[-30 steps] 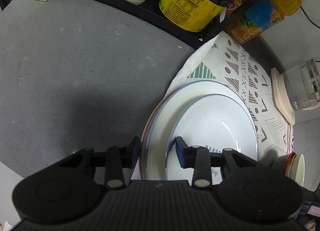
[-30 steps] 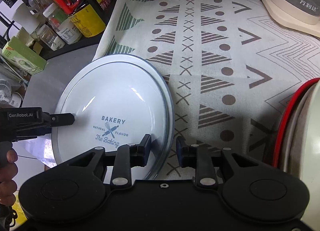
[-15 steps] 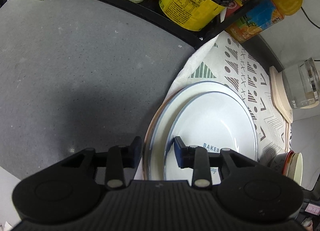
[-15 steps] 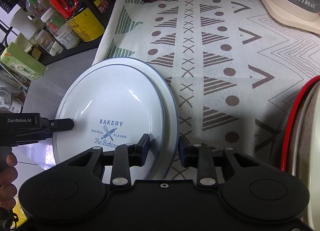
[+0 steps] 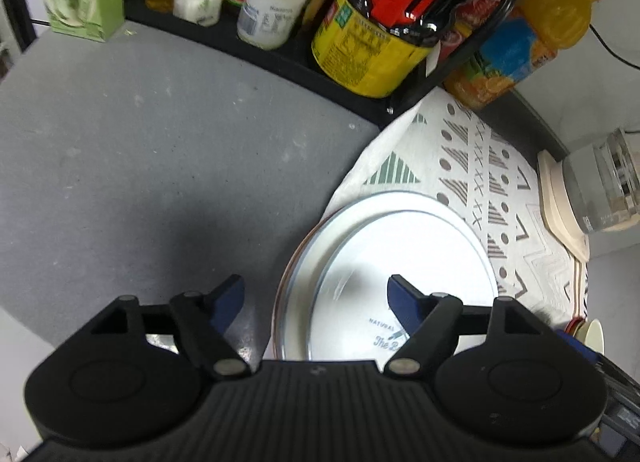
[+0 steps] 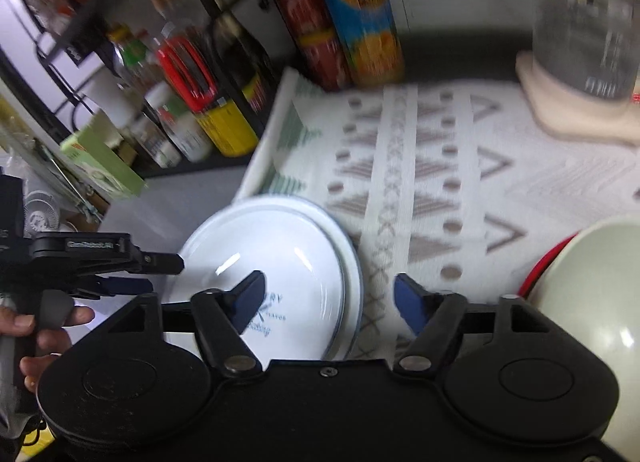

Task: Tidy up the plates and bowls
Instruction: 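Move both grippers over to the red bowl holding the nested bowls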

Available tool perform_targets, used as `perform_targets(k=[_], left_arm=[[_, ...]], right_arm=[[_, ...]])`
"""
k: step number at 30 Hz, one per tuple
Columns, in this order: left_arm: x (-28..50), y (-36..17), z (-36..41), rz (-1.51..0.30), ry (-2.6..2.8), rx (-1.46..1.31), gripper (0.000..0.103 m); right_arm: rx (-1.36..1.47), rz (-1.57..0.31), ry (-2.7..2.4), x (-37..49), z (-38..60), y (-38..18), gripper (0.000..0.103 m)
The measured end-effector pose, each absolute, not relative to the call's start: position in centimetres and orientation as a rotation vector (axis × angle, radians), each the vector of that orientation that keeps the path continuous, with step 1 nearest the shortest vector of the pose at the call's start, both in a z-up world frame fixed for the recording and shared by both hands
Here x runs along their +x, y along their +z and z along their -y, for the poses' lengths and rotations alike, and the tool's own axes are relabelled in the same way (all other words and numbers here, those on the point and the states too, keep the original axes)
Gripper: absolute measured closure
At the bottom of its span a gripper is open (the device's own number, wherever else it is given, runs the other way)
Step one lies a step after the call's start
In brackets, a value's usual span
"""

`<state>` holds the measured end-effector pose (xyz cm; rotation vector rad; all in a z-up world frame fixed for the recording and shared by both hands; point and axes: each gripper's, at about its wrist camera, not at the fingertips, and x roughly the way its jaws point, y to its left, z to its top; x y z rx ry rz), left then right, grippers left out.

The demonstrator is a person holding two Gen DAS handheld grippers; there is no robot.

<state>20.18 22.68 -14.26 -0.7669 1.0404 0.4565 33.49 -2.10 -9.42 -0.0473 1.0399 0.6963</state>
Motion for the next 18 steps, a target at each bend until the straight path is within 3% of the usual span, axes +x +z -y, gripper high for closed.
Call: perform_targets(k=[6, 18], left_arm=[[20.2, -11.4, -20.1, -0.993, 0.446, -0.73, 0.026], [22.6, -8.5, -14.0, -0.944, 0.359, -0.639, 0.024]], right_arm=[[0.024, -0.922, 0.702, 33.4, 4.7, -6.0, 0.007], [0.102, -0.764, 0.608, 33.0, 10.2, -3.4, 0.002]])
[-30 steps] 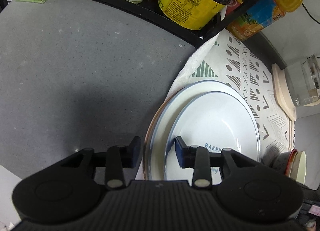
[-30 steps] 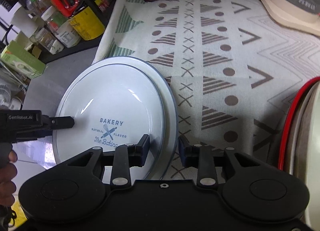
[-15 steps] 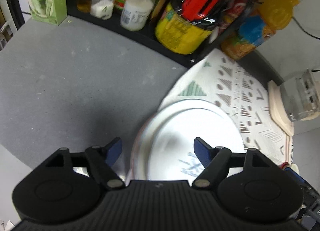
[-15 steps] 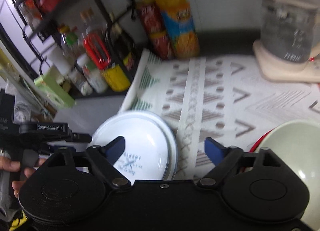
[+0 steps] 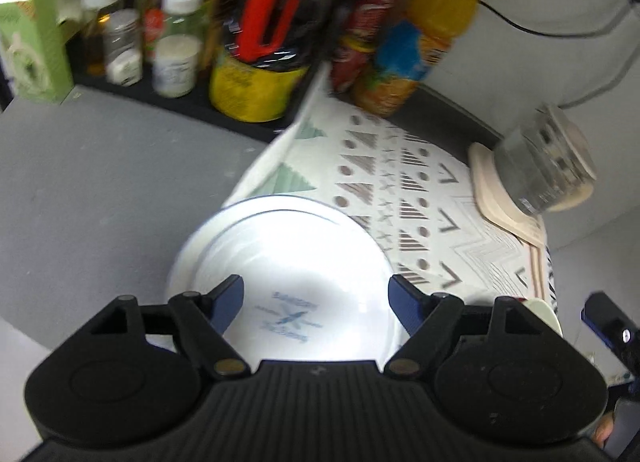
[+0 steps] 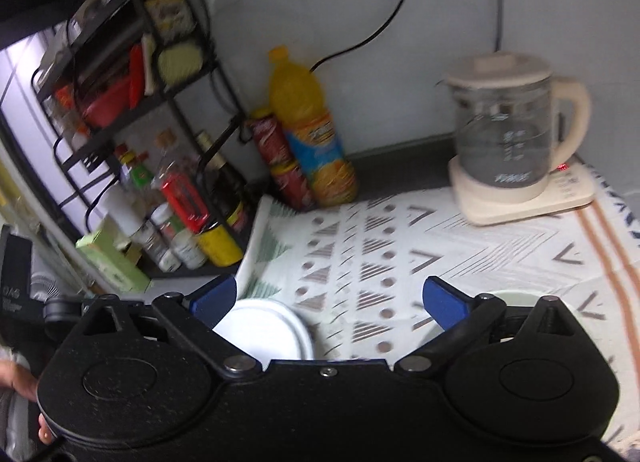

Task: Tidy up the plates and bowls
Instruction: 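Move both grippers over to the red bowl holding the nested bowls, then close both grippers on the rim of the red bowl stack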

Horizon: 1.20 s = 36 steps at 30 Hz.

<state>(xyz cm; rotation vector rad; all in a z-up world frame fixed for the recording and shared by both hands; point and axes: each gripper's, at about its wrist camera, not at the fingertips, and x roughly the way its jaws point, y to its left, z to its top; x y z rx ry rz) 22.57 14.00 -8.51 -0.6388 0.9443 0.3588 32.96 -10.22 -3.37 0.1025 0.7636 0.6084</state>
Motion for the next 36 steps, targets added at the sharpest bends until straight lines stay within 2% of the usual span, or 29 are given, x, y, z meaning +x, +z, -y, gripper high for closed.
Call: perform_targets(k=[2, 9, 27, 32, 33, 36], left_arm=[[23.2, -8.3, -13.0, -0.95, 0.332, -0.63, 0.02], [25.7, -8.1, -9.7, -0.993, 0.263, -0.573, 0.015], [31.7, -8.4, -2.6, -1.037, 0.049, -0.494, 0.014], [32.9, -9.3, -1.1, -1.069, -0.007, -0.492, 0.014], [33.1, -9.6, -0.8, -1.078, -0.021, -0.49, 0.014], [33.7, -10.7, -0.2, -1.114, -0.051, -0.492, 0.015]], right_arm=[[0.103, -0.75, 0.584, 33.1, 11.2, -3.1, 0.0], [0.143, -0.759, 0.508, 33.5, 14.9, -3.1, 0.0], [0.175, -0.805, 0.195, 32.9, 22.6, -4.2, 0.0], [0.223, -0.86, 0.137, 32.6, 24.2, -5.6, 0.003], [0.225, -0.876, 0.125, 32.6, 24.5, -5.9, 0.008], [0.253, -0.923, 0.104, 32.4, 24.9, -7.1, 0.013]])
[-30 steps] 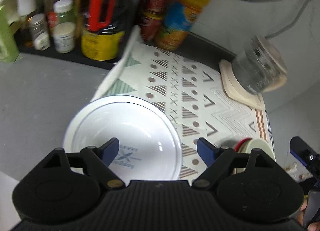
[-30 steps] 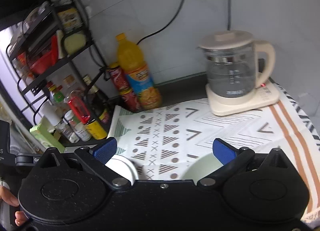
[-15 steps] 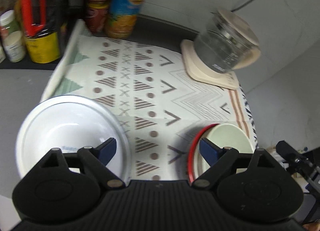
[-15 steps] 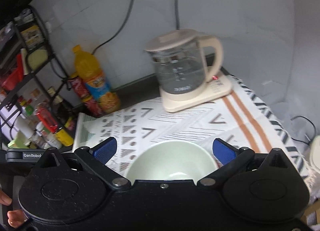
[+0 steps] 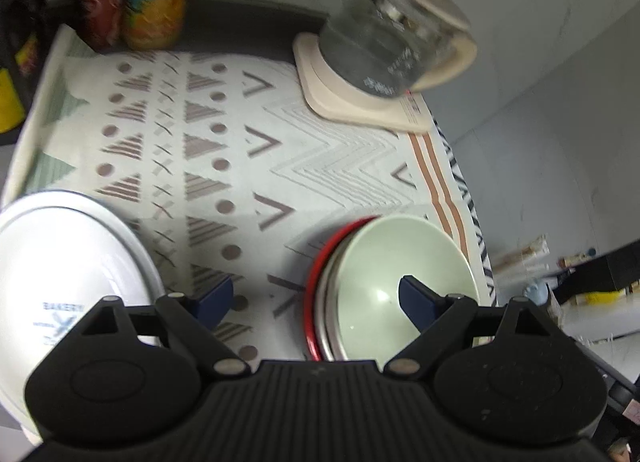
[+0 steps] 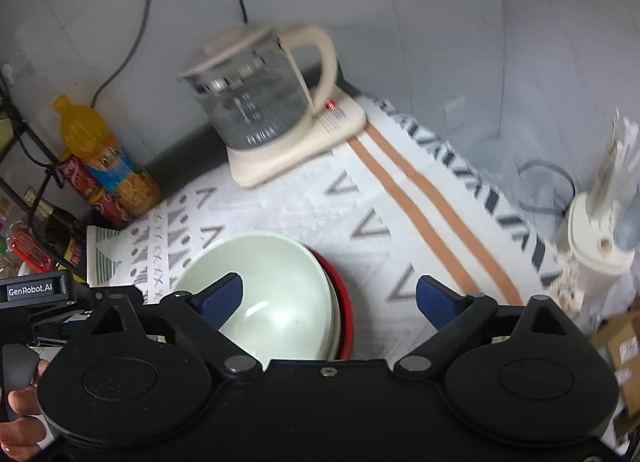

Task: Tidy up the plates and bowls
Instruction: 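Close both grippers on the rim of the red bowl stack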

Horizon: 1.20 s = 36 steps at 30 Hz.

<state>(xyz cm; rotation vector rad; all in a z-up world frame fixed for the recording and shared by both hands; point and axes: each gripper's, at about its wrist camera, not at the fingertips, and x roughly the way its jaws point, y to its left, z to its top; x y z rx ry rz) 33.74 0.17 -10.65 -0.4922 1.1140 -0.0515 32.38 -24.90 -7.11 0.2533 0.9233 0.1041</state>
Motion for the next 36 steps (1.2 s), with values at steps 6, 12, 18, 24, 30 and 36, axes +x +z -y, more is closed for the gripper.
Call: perform_targets(k=[6, 12, 18, 24, 30, 36], left_arm=[[34.9, -13.2, 0.7, -1.169, -0.067, -0.492, 0.016], [36.1, -15.7, 1.2, -1.227, -0.083, -0.513, 0.019], [37.0, -17.9, 1.7, -1.283, -0.098, -0.539, 0.041], [37.7, -18.4, 2.3, -1.289, -0.115, -0.513, 0.055], [37.5, -19.0, 2.5, -1.303, -0.115, -0.521, 0.071], [37.4, -18.8, 2.7, -1.294, -0.114, -0.493, 0.072]], right_arm=[[0.313, -1.029, 0.073, 32.7, 25.0, -9.6, 0.023], [0.367, -1.128, 0.039, 33.2, 24.9, -12.5, 0.035], [0.379, -1.178, 0.031, 34.0, 24.3, -14.1, 0.049], [0.391, -1.208, 0.034, 34.9, 23.9, -15.3, 0.067], [0.382, -1.214, 0.058, 35.1, 23.4, -15.6, 0.069], [0.371, -1.2, 0.08, 35.0, 23.5, -15.7, 0.071]])
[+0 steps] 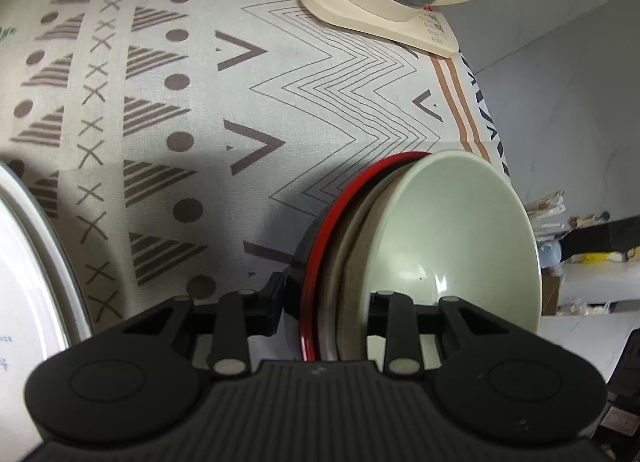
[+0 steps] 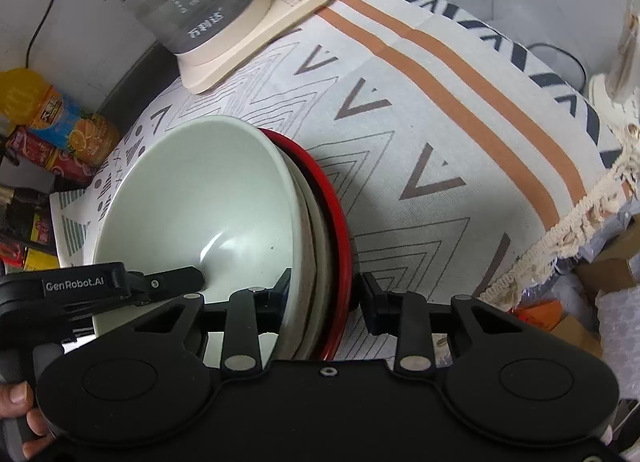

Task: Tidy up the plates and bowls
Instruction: 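Close both grippers on the rim of the red bowl stack, then lift the red bowl stack with both grippers and carry it over the plates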

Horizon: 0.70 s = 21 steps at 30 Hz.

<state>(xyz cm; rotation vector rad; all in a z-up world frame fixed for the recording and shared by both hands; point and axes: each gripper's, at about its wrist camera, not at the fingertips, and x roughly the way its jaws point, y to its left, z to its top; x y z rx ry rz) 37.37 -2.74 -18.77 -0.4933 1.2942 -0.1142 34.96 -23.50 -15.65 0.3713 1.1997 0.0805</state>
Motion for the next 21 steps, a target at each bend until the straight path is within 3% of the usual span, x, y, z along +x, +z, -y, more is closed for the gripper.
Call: perform_targets(k=[21], left_arm=[[34.0, -14.3, -1.2, -1.175, -0.005, -0.567, 0.071]], right_arm=[[0.301, -1.136, 0.224, 35.1, 20.2, -12.3, 0.071]])
